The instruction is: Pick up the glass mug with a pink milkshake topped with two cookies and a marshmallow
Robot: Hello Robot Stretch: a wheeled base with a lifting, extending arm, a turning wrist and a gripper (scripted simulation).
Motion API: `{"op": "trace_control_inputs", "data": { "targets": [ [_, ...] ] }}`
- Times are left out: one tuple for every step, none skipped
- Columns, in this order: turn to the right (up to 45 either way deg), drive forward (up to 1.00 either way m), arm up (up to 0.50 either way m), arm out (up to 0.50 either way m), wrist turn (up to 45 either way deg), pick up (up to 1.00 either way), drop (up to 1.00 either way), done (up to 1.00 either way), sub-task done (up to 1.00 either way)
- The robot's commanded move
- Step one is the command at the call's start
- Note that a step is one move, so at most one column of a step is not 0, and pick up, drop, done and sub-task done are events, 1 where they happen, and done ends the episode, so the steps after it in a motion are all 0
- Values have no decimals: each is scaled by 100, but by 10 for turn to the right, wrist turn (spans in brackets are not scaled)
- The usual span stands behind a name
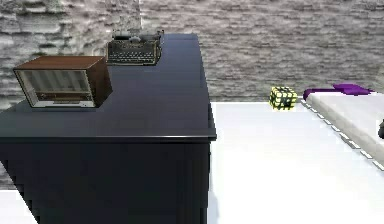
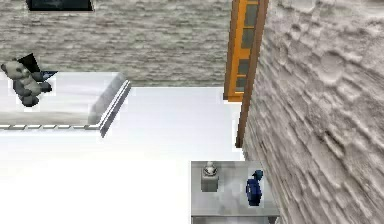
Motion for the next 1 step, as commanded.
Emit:
{"op": "trace_control_inputs", "data": {
  "targets": [
    [0, 0, 50, 0, 0, 0, 0, 0, 0]
  ]
}}
